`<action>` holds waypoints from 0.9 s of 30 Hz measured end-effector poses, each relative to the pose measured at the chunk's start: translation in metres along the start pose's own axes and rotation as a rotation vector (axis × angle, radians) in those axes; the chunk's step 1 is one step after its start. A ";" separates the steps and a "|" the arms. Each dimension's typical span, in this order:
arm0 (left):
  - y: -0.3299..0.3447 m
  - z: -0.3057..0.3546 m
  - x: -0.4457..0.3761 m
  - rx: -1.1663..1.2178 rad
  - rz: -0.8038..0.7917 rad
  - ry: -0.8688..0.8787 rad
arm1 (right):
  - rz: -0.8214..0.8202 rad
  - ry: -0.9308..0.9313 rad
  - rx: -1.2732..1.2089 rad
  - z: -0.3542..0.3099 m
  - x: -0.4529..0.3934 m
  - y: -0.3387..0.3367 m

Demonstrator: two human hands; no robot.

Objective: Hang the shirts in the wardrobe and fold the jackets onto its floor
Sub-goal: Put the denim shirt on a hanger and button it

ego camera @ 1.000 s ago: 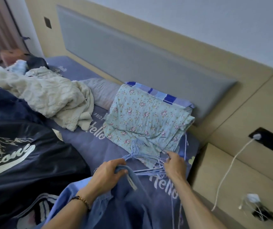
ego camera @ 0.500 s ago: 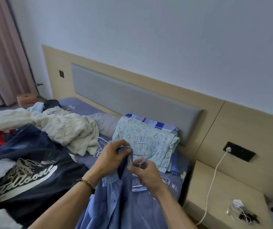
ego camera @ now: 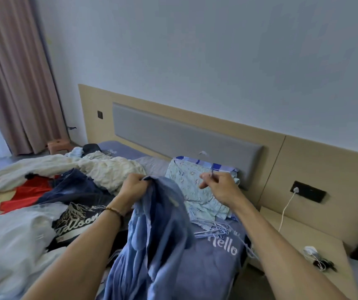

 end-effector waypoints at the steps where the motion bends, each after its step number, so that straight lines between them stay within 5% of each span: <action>1: -0.002 -0.005 0.001 0.007 -0.004 -0.046 | -0.004 0.002 0.008 -0.004 0.003 -0.004; 8: -0.020 -0.028 0.032 -0.223 0.108 -0.210 | -0.190 -0.044 0.174 -0.020 0.043 0.001; 13: -0.041 -0.026 0.041 -0.319 0.137 -0.219 | -0.129 -0.032 0.119 -0.032 0.070 -0.009; 18: -0.053 -0.022 0.050 -0.330 0.134 -0.206 | -0.232 -0.016 0.081 -0.036 0.079 -0.015; 24: -0.025 0.047 0.064 -0.277 -0.057 0.229 | -0.192 -0.057 0.036 -0.044 0.077 0.030; 27: -0.029 0.072 0.071 -0.359 0.042 0.576 | -0.149 0.003 -0.144 -0.056 0.075 0.049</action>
Point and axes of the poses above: each hand's wrist, its own x-axis away from the middle knuckle, its own y-axis out of the palm, z = x × y, the point moved 4 cm from there along -x, towards the middle knuckle, and after that the axes turned 9 degrees about z, right-handed, at the moved point
